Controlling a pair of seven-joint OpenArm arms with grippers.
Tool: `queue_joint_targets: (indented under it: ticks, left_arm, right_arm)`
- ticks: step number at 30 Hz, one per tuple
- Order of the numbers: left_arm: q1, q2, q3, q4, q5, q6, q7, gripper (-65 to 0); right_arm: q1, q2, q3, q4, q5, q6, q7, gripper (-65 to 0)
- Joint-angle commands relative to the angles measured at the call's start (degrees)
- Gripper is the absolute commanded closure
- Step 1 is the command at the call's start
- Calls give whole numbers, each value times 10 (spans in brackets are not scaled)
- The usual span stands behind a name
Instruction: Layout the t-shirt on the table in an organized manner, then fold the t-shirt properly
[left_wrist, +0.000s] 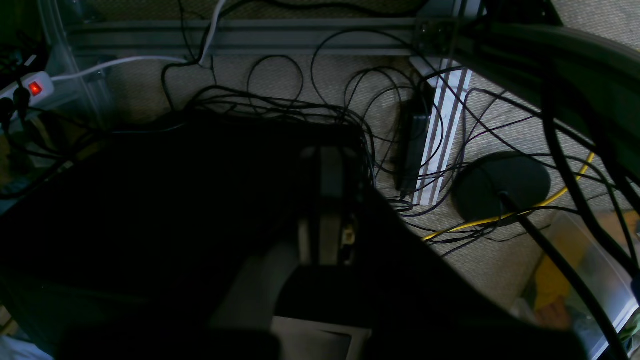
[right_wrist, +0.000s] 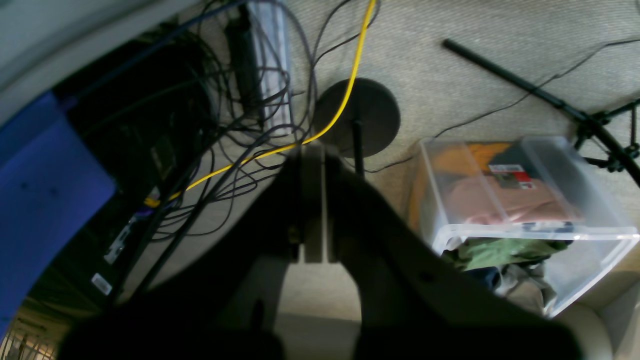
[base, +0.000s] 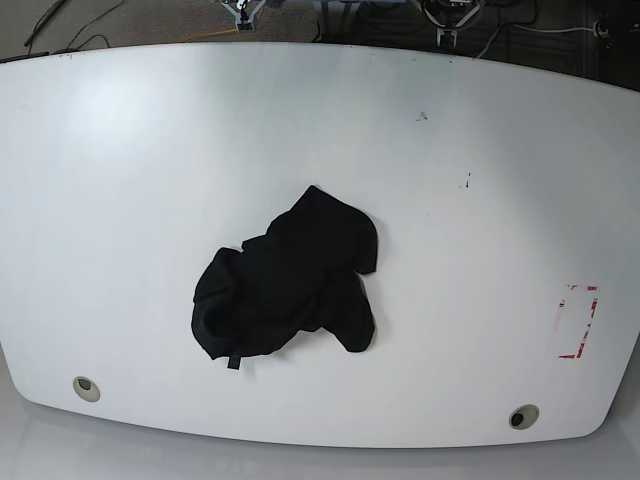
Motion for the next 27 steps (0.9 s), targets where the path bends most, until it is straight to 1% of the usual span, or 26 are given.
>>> queue_joint_targets:
  ticks: [1, 11, 27]
  left_arm:
    - [3, 0, 0, -1, 1, 3, 1, -1]
    - [7, 0, 1, 3, 1, 2, 0, -2]
    - [4, 0, 4, -3, 2, 4, 5, 0]
  right_arm:
    - [1, 1, 0, 7, 0, 2, 9, 0]
    - [-1, 3, 2, 11, 1, 2, 18, 0]
    - [-1, 1, 1, 8, 0, 2, 9, 0]
